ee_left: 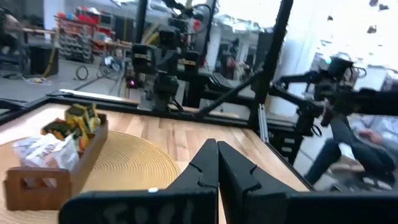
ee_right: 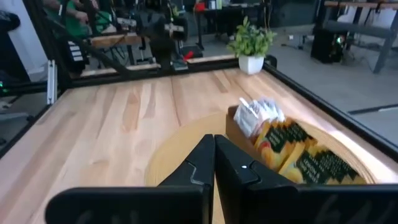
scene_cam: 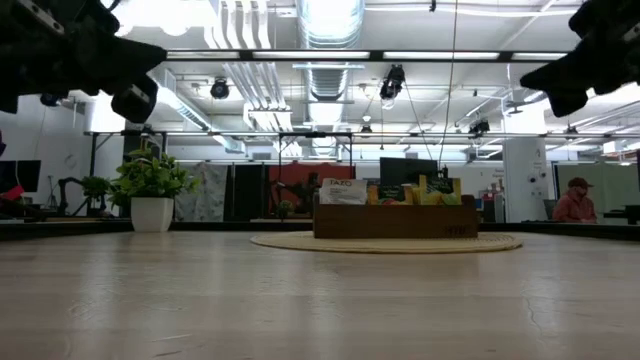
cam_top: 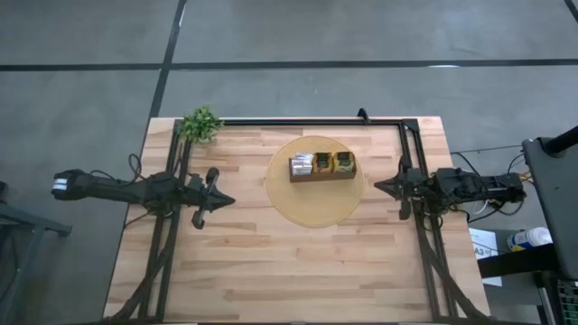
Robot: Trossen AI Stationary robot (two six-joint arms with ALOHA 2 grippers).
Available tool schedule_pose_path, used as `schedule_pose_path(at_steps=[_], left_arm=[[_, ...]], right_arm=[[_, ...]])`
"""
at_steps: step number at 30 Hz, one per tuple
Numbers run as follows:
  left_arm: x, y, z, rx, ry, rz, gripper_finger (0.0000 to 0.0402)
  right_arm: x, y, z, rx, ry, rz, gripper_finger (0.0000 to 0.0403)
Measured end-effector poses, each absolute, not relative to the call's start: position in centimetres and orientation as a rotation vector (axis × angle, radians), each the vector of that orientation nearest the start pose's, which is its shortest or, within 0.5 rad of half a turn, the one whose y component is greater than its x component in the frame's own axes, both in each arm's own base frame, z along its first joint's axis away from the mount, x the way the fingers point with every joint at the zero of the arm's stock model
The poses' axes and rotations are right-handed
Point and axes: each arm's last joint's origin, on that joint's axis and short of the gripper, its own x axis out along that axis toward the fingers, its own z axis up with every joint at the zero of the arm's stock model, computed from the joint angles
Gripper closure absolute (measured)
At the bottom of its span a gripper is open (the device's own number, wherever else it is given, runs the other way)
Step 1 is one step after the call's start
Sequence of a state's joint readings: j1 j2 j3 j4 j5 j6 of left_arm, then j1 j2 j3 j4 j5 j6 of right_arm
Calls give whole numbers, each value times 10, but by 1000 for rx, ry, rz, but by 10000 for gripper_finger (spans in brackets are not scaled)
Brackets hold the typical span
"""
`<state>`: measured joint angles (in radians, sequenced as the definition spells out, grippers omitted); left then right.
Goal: Pick & Place Tea
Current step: Return to Home Position
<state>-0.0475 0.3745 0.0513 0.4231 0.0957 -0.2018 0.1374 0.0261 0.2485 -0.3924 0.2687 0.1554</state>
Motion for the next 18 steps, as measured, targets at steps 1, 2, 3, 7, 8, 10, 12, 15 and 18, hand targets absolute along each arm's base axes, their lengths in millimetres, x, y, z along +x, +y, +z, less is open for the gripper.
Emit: schedule_pose_path(at_steps=[1, 2, 3, 7, 8, 10, 12, 15, 18], left_arm=[[120, -8, 187, -201, -94, -145, 401], [118, -8, 185, -201, -90, -137, 401], [117, -8, 184, -198, -85, -136, 401], [112, -8, 177, -175, -37, -128, 401], [111, -7, 177, -176, -30, -126, 401], [109, -7, 175, -177, -15, -121, 401], [106, -7, 175, -169, -16, -121, 401], [103, -7, 177, -145, -51, -116, 401], [101, -7, 175, -133, -71, -116, 401]], right_arm=[[76, 3, 209, 118, 152, -143, 394], [74, 2, 210, 113, 152, -143, 394], [73, 2, 211, 106, 151, -142, 394], [71, 2, 214, 93, 124, -142, 394], [71, 2, 214, 91, 125, -142, 394], [73, 2, 208, 96, 141, -143, 394], [75, 3, 203, 118, 149, -145, 394], [82, 4, 197, 134, 91, -137, 394], [89, 5, 187, 124, 24, -128, 394]])
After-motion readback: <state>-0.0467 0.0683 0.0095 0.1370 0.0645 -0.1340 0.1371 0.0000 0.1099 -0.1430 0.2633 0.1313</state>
